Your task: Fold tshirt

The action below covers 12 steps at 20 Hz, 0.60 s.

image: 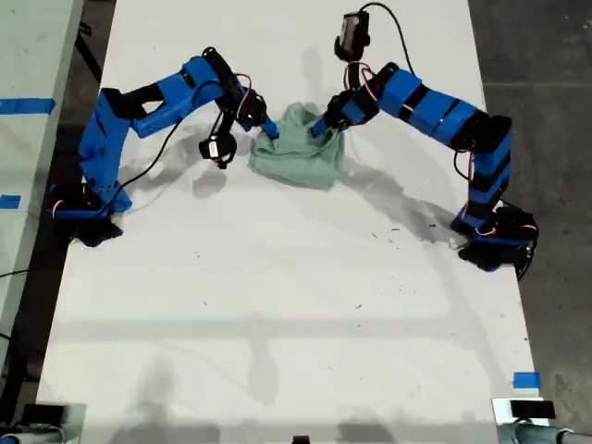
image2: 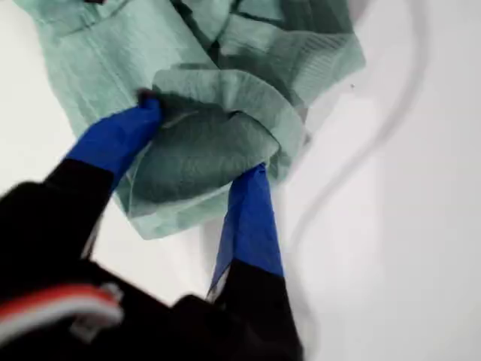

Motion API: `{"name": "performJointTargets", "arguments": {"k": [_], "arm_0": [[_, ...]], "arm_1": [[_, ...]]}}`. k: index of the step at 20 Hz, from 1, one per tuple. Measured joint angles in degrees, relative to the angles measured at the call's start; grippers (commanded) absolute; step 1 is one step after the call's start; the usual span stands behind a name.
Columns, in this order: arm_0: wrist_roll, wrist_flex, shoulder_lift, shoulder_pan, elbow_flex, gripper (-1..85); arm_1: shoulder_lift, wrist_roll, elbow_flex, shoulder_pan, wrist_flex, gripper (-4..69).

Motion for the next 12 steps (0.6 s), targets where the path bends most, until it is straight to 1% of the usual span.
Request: {"name": "performJointTargets", "arguments": {"k": [4,6,8,9,10,12], "arm_0": [[-0.44,5.19,4.75,-1.58,0.18,28.5],[-0.62,8.35,11.69,-1.67,1.41,28.6],[-1.85,10.99,19.07,-1.41,4.92,26.7],[-2.46,12.04,22.76,-0.44,7.29,23.8],[-2.99,12.04,26.89,0.88,10.99,21.6],[-4.92,10.90,36.74,5.10,22.41,13.6]], "arm_1": [[3.78,0.35,6.94,2.11,0.88,29.6],[11.60,1.23,10.55,2.11,3.08,26.8],[21.97,2.90,16.70,1.49,5.36,22.8],[27.60,4.22,21.27,0.26,5.80,19.8],[33.66,5.54,26.54,-1.67,5.80,18.2],[46.67,9.58,37.71,-6.06,5.89,11.4]]}}
